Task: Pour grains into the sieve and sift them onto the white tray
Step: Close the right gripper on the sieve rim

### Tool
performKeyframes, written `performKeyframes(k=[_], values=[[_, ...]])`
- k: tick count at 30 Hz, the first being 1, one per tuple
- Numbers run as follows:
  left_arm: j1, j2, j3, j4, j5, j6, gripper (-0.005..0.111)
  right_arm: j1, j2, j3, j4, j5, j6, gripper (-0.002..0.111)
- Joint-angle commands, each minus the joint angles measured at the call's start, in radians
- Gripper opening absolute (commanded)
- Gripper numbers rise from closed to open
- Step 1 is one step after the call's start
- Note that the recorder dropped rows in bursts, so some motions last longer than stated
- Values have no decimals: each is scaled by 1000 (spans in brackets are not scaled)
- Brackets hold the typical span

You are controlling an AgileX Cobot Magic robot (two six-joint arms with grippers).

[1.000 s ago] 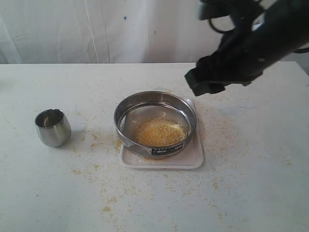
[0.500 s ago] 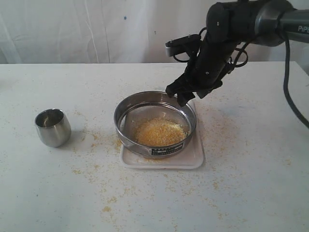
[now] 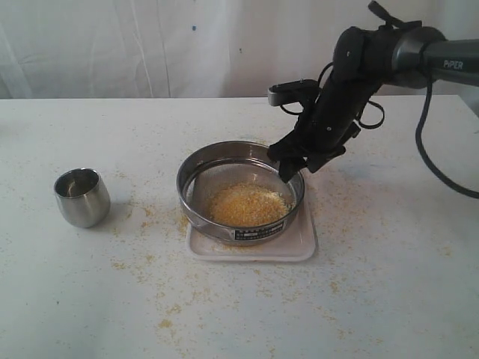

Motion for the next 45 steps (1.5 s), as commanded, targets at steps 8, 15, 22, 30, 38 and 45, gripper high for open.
performKeyframes(k=[8, 15, 22, 30, 38, 45], values=[[159, -5, 4, -6, -6, -10, 0, -2, 19, -4, 33, -55, -36, 47], [206, -5, 4, -6, -6, -10, 0, -2, 52, -23, 40, -61, -40, 47], [206, -5, 4, -6, -6, -10, 0, 2, 106, -110, 60, -22, -40, 47], [206, -5, 4, -6, -6, -10, 0, 18, 146, -159, 49, 2, -38, 47], [206, -5, 4, -6, -6, -10, 0, 18, 178, -192, 17, 34, -32, 47], [206, -5, 4, -6, -6, -10, 0, 18, 178, -192, 3, 42, -32, 41]])
